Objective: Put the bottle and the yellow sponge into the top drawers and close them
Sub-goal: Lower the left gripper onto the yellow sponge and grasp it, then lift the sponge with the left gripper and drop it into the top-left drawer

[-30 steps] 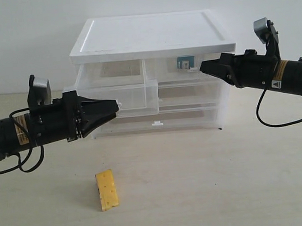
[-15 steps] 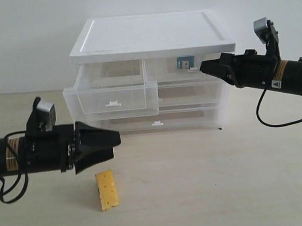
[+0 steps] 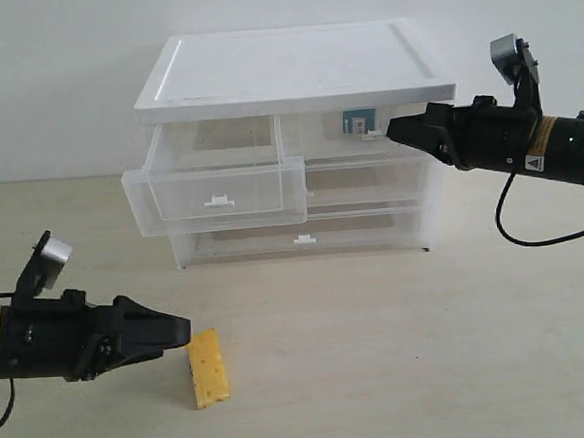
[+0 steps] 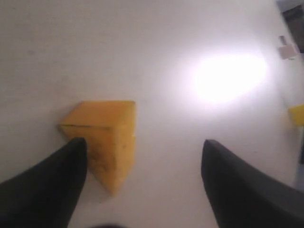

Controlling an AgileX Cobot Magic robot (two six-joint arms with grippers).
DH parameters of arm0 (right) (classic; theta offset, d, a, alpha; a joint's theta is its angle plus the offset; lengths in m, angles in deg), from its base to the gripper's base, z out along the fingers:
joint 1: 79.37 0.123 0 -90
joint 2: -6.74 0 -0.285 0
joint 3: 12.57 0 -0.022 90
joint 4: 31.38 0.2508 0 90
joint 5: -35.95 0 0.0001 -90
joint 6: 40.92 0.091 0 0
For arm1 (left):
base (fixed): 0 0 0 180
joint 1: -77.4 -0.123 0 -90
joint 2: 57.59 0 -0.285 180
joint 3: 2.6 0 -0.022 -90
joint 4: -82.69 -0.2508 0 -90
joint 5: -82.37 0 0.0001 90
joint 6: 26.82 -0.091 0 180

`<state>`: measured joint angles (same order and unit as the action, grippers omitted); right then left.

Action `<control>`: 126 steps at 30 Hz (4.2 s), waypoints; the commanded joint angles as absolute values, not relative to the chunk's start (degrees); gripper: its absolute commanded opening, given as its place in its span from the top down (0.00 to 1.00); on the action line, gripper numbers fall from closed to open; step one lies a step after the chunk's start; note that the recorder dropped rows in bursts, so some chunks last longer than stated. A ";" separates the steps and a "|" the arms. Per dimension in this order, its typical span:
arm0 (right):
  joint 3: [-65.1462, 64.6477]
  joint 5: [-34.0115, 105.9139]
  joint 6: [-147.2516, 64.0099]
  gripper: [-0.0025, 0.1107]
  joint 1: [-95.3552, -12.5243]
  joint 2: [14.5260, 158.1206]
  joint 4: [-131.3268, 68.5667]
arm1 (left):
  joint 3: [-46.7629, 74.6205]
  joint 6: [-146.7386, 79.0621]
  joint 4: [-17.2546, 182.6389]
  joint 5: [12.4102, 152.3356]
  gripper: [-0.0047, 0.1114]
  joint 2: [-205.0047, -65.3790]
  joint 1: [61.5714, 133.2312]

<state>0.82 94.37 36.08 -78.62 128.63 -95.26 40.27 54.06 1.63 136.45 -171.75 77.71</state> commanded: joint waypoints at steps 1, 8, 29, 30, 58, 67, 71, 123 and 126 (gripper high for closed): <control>0.55 93.46 35.51 0.98 -78.85 128.34 -93.23 | 39.90 56.07 0.78 126.97 0.41 -167.27 80.49; 0.55 93.46 35.62 0.98 -78.85 128.34 -93.34 | 39.55 59.24 1.45 108.23 0.41 -164.07 92.78; 0.55 93.46 35.49 0.98 -78.85 128.34 -93.45 | 33.28 67.99 4.21 83.45 0.41 -166.38 110.78; 0.55 93.46 35.49 0.98 -78.85 128.34 -93.45 | 33.28 68.29 4.21 84.24 0.41 -166.64 110.78; 0.55 93.46 35.40 0.98 -78.85 128.34 -93.73 | 32.72 68.39 -3.86 89.66 0.93 -166.63 110.78; 0.55 93.36 35.17 0.98 -78.85 128.34 -93.50 | 43.51 72.98 -10.07 92.53 0.93 -147.26 110.78; 0.55 91.82 35.23 0.98 -78.85 128.34 -93.61 | 43.86 71.76 -10.07 91.70 0.93 -135.74 110.78; 0.55 90.99 34.78 0.98 -78.85 128.34 -93.52 | 13.93 43.09 -17.25 85.68 0.66 -156.70 102.60; 0.55 90.99 34.55 0.98 -78.85 128.34 -93.52 | 13.89 43.09 -16.88 85.41 0.54 -156.70 102.60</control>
